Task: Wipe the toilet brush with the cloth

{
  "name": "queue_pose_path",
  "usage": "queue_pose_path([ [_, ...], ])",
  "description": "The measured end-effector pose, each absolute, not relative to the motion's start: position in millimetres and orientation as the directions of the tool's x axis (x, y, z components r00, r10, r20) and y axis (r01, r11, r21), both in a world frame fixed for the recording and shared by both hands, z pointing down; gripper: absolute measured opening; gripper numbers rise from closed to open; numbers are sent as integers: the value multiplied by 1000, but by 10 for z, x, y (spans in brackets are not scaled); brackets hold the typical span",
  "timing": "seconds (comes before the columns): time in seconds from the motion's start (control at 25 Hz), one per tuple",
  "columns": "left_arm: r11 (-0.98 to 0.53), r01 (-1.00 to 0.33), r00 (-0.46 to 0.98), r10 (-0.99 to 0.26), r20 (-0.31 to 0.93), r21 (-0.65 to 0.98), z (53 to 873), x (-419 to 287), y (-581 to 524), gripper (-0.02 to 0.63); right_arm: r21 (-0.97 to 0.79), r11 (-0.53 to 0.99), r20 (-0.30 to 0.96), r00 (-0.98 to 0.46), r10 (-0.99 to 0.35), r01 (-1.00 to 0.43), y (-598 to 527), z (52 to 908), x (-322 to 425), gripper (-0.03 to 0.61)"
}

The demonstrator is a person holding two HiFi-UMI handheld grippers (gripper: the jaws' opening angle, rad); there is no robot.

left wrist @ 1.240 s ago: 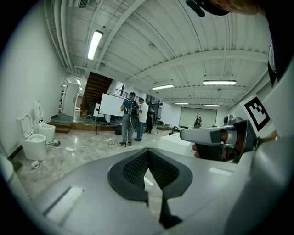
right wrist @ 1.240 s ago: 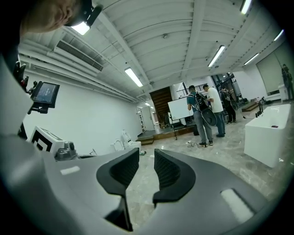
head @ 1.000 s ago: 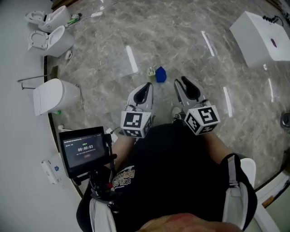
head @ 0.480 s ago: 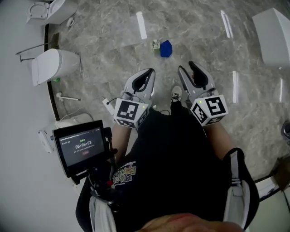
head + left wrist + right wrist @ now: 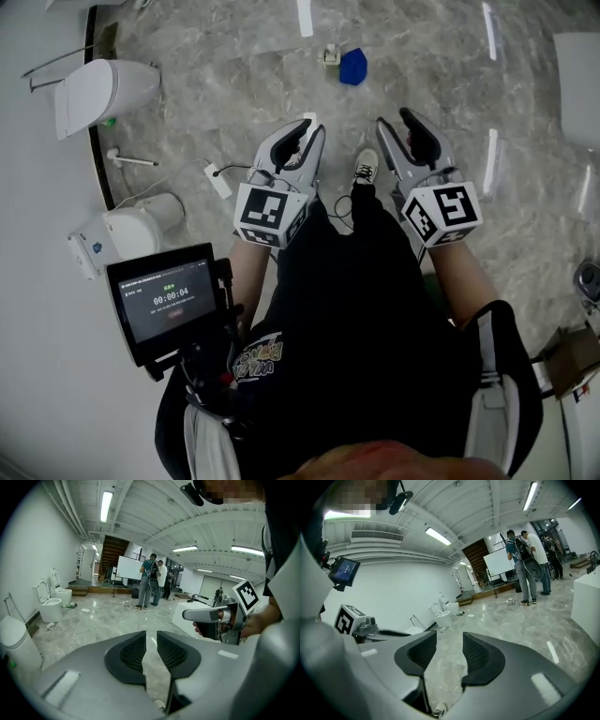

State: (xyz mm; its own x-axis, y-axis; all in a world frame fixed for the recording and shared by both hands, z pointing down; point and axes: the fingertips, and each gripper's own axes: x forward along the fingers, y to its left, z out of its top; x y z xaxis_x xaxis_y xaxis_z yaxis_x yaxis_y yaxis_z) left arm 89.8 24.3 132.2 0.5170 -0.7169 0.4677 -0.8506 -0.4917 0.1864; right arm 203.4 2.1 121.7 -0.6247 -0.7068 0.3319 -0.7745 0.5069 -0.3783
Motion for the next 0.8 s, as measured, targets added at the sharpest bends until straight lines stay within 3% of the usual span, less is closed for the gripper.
queue_pose_path([
  [0.28, -479, -842, 535, -688, 490, 248, 1705, 630, 154, 81, -352, 501, 368, -609, -703, -790, -20, 1532, 1749, 181],
  [0.48, -492, -837, 544, -695, 470, 242, 2095, 180, -324, 77, -349, 447, 423, -563, -710, -824, -212, 1988, 1325, 181],
  [0.8, -480, -839, 541, -692, 477, 255, 2604, -91, -644, 55, -358, 306, 482, -455, -749, -882, -445, 2581, 1262, 181],
])
